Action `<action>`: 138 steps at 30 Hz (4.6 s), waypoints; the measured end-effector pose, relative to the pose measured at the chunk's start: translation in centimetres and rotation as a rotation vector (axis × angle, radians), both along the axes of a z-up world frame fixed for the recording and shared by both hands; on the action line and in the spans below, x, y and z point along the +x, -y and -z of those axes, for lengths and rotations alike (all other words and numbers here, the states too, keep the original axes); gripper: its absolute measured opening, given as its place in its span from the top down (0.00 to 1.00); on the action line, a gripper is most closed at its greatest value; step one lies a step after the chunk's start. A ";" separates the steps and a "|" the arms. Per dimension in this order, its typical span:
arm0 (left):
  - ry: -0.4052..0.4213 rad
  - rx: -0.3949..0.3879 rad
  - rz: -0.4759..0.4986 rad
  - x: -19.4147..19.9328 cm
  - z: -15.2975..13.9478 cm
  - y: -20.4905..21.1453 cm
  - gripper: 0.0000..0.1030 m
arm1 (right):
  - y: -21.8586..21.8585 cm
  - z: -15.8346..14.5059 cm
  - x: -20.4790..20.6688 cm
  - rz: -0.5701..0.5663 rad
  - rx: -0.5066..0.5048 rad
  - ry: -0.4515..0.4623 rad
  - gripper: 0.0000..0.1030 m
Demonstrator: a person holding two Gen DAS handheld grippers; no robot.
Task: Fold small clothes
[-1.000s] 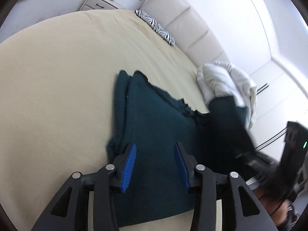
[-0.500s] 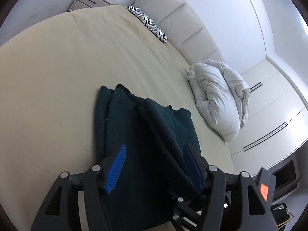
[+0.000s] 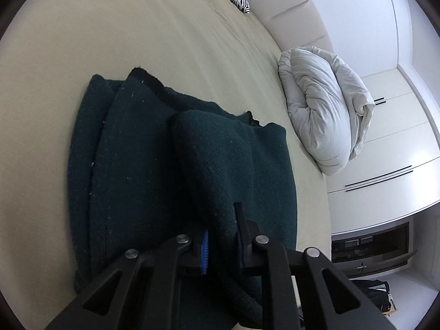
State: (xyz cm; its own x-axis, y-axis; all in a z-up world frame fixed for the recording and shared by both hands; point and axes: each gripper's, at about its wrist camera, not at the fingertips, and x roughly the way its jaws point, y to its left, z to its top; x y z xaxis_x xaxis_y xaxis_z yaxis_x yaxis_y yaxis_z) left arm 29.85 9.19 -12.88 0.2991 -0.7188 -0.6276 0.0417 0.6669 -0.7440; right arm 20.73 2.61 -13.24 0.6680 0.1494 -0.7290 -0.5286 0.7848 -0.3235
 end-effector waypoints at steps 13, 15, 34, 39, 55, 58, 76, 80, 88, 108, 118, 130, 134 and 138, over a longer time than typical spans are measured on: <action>0.043 0.062 0.010 0.7 -2.1 -4.1 0.87 | 12.2 -4.2 -0.8 0.148 0.520 -0.169 0.38; 0.040 0.075 0.012 1.0 -2.3 -5.2 0.87 | 11.8 -2.8 0.8 0.145 0.535 -0.205 0.38; 0.028 0.130 -0.079 0.0 0.8 -9.3 0.81 | 5.7 4.6 3.3 0.086 0.441 -0.304 0.39; 0.254 0.349 -0.139 -3.8 -5.5 -8.4 0.84 | 8.7 2.1 2.2 0.068 0.548 -0.344 0.40; 0.375 0.539 -0.002 -7.2 -1.6 -3.3 0.85 | 23.0 8.2 3.8 0.175 1.063 -0.670 0.49; 0.372 0.508 -0.019 -7.4 -1.5 -4.0 0.85 | 24.3 8.8 2.7 0.163 1.056 -0.699 0.49; 0.317 0.622 0.011 0.4 -2.8 1.6 0.65 | 24.3 3.3 18.5 0.273 1.115 -0.724 0.48; 0.315 0.538 0.013 0.9 -1.8 0.6 0.64 | 24.4 4.7 22.1 0.351 1.167 -0.728 0.49; 0.321 0.489 0.019 1.3 -0.6 0.0 0.64 | 28.0 8.6 23.7 0.450 1.231 -0.703 0.52; 0.350 0.532 0.027 0.7 -0.4 0.5 0.64 | 24.8 7.1 4.0 0.103 1.138 -0.774 0.45; 0.337 0.441 -0.047 -2.0 -3.4 -3.7 0.54 | 29.5 5.3 -1.3 0.287 1.130 -0.612 0.28; 0.100 0.150 -0.106 -4.4 0.4 -10.2 0.43 | 30.8 6.3 4.0 0.357 1.151 -0.658 0.14; 0.037 0.083 -0.088 -3.3 1.1 -10.2 0.42 | 29.9 7.6 5.8 0.357 1.134 -0.720 0.18; -0.029 0.041 -0.067 -2.1 1.6 -10.1 0.42 | 29.3 7.8 7.0 0.333 1.162 -0.760 0.28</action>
